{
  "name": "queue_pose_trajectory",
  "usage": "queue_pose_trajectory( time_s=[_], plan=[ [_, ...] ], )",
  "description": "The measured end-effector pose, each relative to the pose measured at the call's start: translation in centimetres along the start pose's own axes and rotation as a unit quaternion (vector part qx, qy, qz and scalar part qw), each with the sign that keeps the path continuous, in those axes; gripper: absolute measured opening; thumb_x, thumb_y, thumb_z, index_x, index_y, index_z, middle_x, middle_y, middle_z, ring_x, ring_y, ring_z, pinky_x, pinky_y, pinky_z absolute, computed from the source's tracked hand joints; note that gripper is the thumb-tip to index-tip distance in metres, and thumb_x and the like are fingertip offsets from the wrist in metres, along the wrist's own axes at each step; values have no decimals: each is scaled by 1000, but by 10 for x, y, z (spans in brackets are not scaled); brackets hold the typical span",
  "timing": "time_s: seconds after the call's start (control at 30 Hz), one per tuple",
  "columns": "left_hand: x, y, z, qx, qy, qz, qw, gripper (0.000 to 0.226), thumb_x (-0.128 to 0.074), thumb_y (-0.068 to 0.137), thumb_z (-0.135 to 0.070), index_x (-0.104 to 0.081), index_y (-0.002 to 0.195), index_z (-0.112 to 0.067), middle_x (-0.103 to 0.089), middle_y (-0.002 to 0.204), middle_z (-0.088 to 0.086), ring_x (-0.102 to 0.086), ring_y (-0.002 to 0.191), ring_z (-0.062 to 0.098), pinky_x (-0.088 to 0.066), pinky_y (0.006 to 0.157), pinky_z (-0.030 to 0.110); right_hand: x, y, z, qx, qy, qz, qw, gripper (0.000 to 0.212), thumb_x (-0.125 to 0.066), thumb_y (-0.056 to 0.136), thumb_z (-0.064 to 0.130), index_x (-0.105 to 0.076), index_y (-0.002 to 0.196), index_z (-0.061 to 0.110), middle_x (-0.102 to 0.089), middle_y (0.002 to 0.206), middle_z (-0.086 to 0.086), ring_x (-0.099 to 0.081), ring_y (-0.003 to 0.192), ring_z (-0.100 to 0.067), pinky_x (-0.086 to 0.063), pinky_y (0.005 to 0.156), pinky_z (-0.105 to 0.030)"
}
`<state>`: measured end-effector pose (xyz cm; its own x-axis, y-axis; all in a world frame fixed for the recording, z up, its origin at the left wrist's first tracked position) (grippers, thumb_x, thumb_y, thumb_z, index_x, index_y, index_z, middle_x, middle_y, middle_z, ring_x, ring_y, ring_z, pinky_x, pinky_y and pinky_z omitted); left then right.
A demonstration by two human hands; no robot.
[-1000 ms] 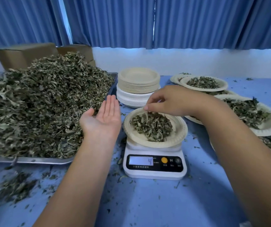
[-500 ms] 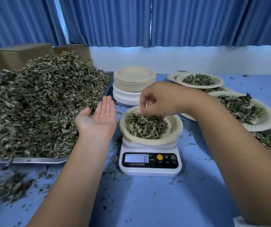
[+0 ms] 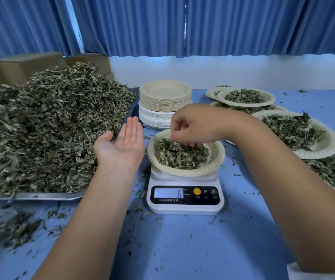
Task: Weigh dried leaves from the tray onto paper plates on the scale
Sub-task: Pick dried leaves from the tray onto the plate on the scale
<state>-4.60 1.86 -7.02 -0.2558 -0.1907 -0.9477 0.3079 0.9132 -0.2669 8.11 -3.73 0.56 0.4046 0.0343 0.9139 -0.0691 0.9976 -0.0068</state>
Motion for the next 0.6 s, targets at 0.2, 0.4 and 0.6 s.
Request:
queue_pose_trajectory(
  time_s=[0.2,0.4,0.6],
  plan=[
    [0,0,1,3,4,0,1000,39,-37,99,-22,-52,115,11,-66,107,25,-65,99,36,-54,81,44,-2,-1,10,60,25,14,998,4,-69,84,29,-71,84,25,-53,50,19,-46,47,4,-34,46,-6],
    [0,1,0,4,6,1,1000,40,-36,100,-22,-52,117,10,-66,107,24,-65,100,35,-54,79,44,-16,1,16,93,25,56,994,5,-76,79,33,-74,81,29,-51,51,20,-45,48,4,-32,46,-6],
    [1,2,-1,5,4,0,1000,40,-37,100,-22,-53,115,11,-66,106,25,-66,98,35,-55,78,44,-26,5,3,61,-34,75,995,2,-74,80,26,-74,81,24,-53,50,31,-47,50,15,-32,43,-3]
  ],
)
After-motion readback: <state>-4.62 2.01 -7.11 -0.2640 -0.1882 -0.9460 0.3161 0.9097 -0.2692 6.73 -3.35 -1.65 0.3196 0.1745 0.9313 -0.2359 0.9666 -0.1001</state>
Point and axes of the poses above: each hand's wrist, its own y-axis towards the middle knuckle, its own x-axis out of the back of the hand, z = x × y, the point moved 8 cm from there along y, towards the middle knuckle
